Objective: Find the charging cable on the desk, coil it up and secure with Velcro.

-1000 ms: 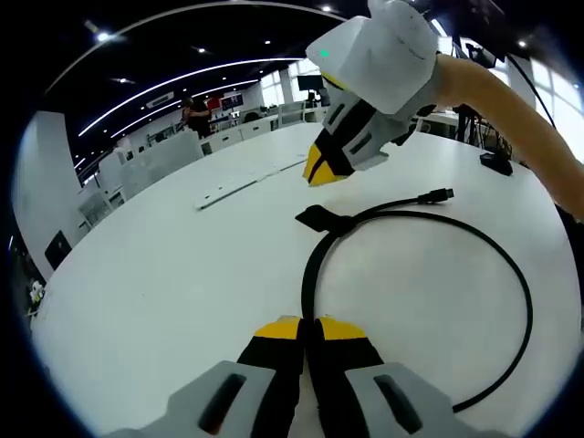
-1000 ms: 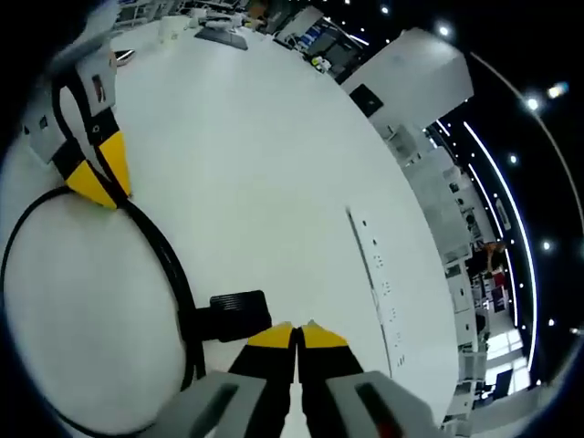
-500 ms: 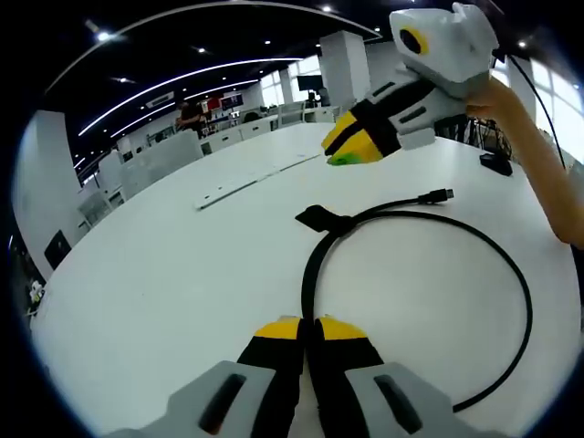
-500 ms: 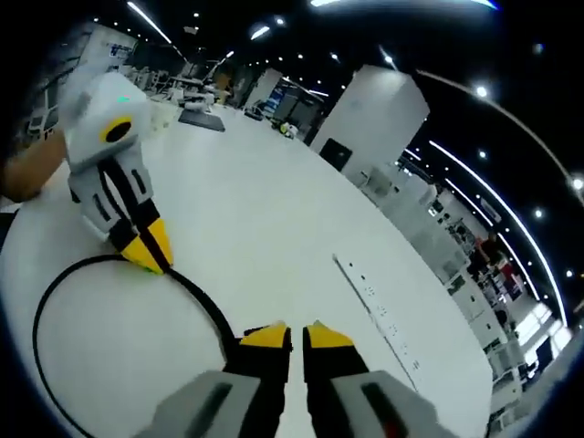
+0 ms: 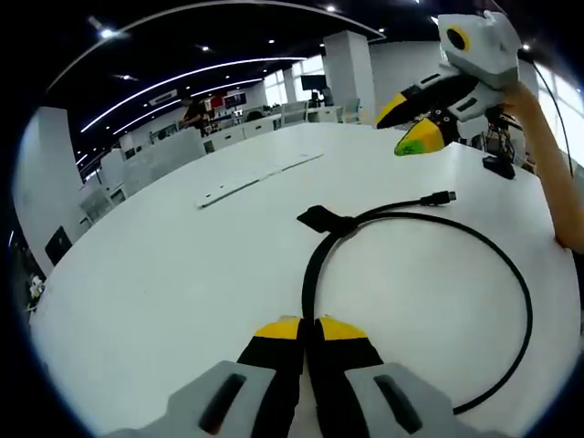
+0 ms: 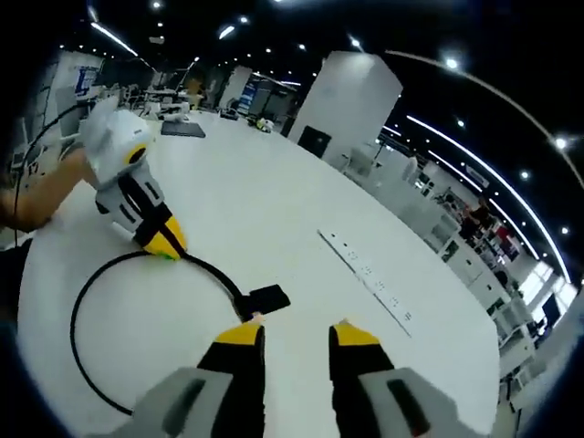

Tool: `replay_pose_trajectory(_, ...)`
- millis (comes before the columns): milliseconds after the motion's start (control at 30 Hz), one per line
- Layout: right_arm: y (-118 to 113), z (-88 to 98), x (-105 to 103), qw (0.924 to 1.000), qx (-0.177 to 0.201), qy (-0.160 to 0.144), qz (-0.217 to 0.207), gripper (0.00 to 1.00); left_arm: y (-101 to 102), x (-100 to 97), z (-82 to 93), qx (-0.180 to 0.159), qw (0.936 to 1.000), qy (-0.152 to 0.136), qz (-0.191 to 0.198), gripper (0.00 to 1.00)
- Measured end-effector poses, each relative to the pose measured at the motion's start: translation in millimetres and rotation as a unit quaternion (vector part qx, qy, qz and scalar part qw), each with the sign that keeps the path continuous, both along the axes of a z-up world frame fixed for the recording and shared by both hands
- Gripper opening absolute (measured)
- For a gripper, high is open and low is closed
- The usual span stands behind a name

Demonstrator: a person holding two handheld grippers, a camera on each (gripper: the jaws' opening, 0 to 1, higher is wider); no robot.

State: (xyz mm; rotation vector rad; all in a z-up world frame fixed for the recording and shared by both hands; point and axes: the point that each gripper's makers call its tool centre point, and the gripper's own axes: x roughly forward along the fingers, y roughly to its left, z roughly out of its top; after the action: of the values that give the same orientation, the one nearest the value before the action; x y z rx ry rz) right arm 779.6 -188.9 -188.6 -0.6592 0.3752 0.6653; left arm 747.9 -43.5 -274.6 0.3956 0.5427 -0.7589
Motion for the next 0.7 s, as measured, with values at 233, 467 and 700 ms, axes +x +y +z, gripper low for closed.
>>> replay_pose_trajectory(233,-11.9,-43.2,-27.4,0.9908,0.017,0.133,-0.021,0.34,-1.6,2.3,0.2,-0.003,1.0,-0.001,0.001,0.06)
replay_pose_trajectory(467,-10.3,-79.2,-37.8,0.9831,-0.032,0.181,0.0,0.35,-2.3,2.4,-0.5,-0.003,1.0,-0.001,0.001,0.06)
replay_pose_trajectory(700,-8.4,-91.6,-36.0,0.9789,-0.024,0.203,-0.008,0.34,-3.7,3.6,-1.6,-0.002,1.0,-0.001,0.001,0.06)
